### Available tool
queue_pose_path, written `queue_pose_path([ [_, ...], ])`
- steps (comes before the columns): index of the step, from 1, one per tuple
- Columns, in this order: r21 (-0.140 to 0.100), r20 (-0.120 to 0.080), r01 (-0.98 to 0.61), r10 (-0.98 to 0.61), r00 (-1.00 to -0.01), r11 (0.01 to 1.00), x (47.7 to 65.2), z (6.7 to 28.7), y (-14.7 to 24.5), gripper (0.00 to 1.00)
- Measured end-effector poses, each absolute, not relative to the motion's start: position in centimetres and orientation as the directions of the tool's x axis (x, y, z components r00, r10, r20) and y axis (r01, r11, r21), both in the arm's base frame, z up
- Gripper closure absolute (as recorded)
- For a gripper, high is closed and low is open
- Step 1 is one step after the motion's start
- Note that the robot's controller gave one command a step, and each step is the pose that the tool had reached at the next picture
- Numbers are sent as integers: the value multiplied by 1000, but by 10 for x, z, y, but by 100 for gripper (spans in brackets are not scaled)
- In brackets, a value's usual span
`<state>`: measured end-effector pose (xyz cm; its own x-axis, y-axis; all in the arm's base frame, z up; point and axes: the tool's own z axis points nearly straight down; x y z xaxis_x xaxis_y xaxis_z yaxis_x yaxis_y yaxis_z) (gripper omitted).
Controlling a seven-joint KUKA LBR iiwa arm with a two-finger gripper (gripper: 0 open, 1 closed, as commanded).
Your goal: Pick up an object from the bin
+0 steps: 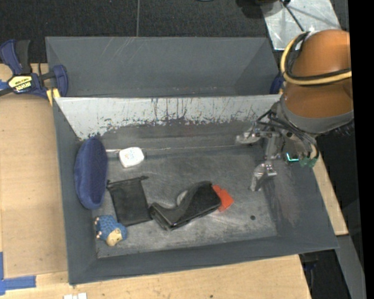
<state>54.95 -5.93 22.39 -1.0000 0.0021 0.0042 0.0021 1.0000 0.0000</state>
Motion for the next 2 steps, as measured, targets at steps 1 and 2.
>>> queue_pose_path([
  [1,-6,-13,-200,-200,-980,980,534,75,11,0],
  [2,1,-7,-286,-286,-958,958,522,102,54,0],
])
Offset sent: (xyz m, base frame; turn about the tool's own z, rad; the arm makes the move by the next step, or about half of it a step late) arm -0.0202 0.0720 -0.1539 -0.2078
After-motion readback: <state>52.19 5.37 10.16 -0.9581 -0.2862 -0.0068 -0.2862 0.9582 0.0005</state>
